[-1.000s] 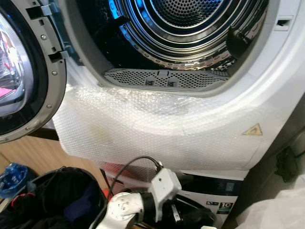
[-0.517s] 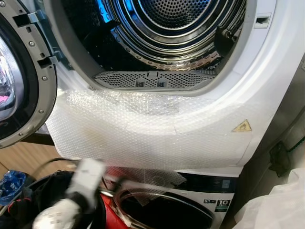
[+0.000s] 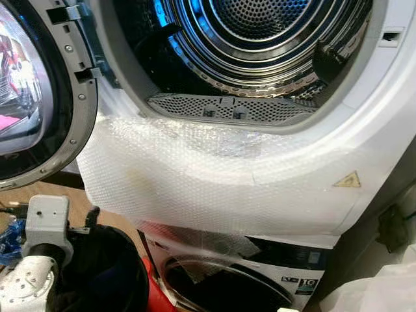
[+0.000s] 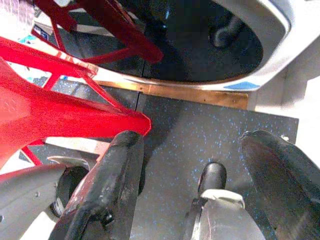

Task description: Clothes washing

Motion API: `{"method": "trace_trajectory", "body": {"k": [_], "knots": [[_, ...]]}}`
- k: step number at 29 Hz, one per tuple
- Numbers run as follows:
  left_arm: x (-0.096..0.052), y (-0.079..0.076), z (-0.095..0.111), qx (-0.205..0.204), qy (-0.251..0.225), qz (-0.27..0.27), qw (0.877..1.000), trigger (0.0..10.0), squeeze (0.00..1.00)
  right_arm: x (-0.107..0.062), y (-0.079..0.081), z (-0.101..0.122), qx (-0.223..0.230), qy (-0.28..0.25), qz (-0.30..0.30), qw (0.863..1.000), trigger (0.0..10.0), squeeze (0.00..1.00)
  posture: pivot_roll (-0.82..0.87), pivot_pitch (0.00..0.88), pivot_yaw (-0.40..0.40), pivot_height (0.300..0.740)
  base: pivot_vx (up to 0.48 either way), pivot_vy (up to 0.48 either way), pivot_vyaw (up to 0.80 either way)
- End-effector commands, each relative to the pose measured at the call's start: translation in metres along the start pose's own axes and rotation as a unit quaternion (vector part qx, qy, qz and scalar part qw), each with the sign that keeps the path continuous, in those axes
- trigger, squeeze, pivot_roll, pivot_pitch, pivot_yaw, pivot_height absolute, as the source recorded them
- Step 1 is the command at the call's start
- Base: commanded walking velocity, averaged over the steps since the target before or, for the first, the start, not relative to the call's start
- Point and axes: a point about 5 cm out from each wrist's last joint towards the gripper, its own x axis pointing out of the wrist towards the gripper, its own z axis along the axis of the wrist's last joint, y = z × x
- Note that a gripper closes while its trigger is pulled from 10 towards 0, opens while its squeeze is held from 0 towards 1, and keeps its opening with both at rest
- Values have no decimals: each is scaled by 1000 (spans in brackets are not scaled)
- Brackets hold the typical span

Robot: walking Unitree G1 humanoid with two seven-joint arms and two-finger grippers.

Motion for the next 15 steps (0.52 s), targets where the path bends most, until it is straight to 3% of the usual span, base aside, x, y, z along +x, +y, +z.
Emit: {"method": "trace_trajectory", "body": {"k": [1, 10, 15], "knots": [[2, 1, -4, -27, 18, -10, 999, 10000, 1000, 1, 3, 3, -2, 0, 6, 1000, 10000, 0, 212, 0, 77, 740, 0, 0, 0], [2, -6, -15, -24, 64, -97, 993, 10000, 1000, 2, 7, 7, -3, -6, 14, 1000, 10000, 0, 211, 0, 80, 740, 0, 0, 0], [1, -1, -12, -13, 66, -97, 993, 10000, 1000, 2, 7, 6, 1, -4, 13, 1000, 10000, 0, 213, 0, 82, 740, 0, 0, 0]]}}
